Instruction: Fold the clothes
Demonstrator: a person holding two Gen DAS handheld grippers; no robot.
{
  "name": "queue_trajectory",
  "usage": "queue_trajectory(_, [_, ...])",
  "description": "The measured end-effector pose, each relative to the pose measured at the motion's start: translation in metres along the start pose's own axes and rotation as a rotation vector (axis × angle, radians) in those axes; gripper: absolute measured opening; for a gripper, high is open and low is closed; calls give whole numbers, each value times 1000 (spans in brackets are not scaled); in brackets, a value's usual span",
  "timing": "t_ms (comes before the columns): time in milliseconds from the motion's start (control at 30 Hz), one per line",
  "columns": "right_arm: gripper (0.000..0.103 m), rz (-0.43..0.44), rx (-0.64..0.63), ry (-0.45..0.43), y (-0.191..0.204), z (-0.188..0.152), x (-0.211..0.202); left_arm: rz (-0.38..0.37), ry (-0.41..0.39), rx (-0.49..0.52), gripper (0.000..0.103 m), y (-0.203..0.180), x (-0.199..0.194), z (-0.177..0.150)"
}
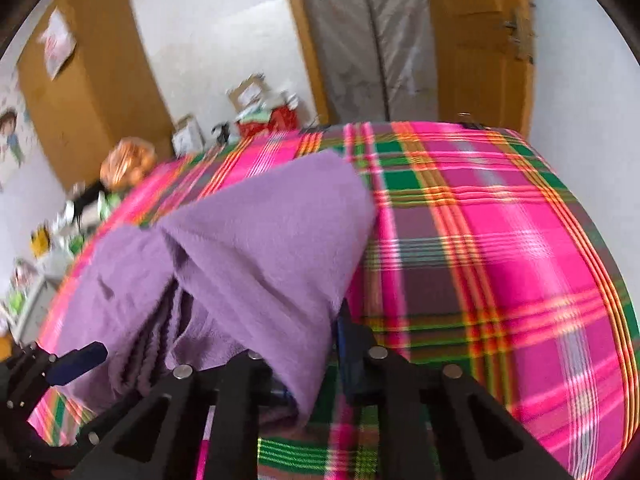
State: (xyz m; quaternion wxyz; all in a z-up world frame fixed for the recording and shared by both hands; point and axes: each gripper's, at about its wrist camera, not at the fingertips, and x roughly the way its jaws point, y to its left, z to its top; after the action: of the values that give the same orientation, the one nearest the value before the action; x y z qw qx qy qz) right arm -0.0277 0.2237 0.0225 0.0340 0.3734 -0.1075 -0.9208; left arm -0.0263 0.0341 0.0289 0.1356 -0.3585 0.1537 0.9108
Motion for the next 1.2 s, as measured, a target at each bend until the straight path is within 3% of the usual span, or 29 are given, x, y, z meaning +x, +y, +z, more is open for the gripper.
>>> queue_trajectory(133, [13,-30,45,-85,-15,3,-38,19,-59,-31,14,11,-14,3])
queue_trajectory(233, [12,-77,80,-136,-31,5,-66,28,-77,-72,14,24,-21,3])
queue_trajectory(300, [1,-167,101,-179,-47,4,-86,19,-81,-104,14,34,-24,3])
queue_trajectory(333, [1,-210,116,-194,-58,4,-95,19,-82,-110,14,37,-25,2])
queue_trajectory(433, [1,-246,206,-176,-99,-2,-111,29,-77,-114,14,42,-27,-1])
queue_trajectory(533, [2,-205,219,-172,-112,-11,-115,18,-55,-116,14,45,-23,-2])
queue_trajectory(633, [3,-110,193,-157,-101,-18,-107,-55,-22,-113,15,43,-15,-3])
queue_trajectory(700, [14,-44,173,-132,-91,-22,-97,-108,16,-134,16,41,-7,-5])
queue_trajectory(767, [18,-7,145,-105,-80,-25,-86,-158,39,-141,17,37,-3,-7])
queue_trajectory(867, [21,32,122,-66,-65,-33,-75,-129,50,-101,20,25,2,-10])
queue_trajectory(1200, [55,139,17,51,-15,-53,-37,-12,53,42,25,-3,15,1])
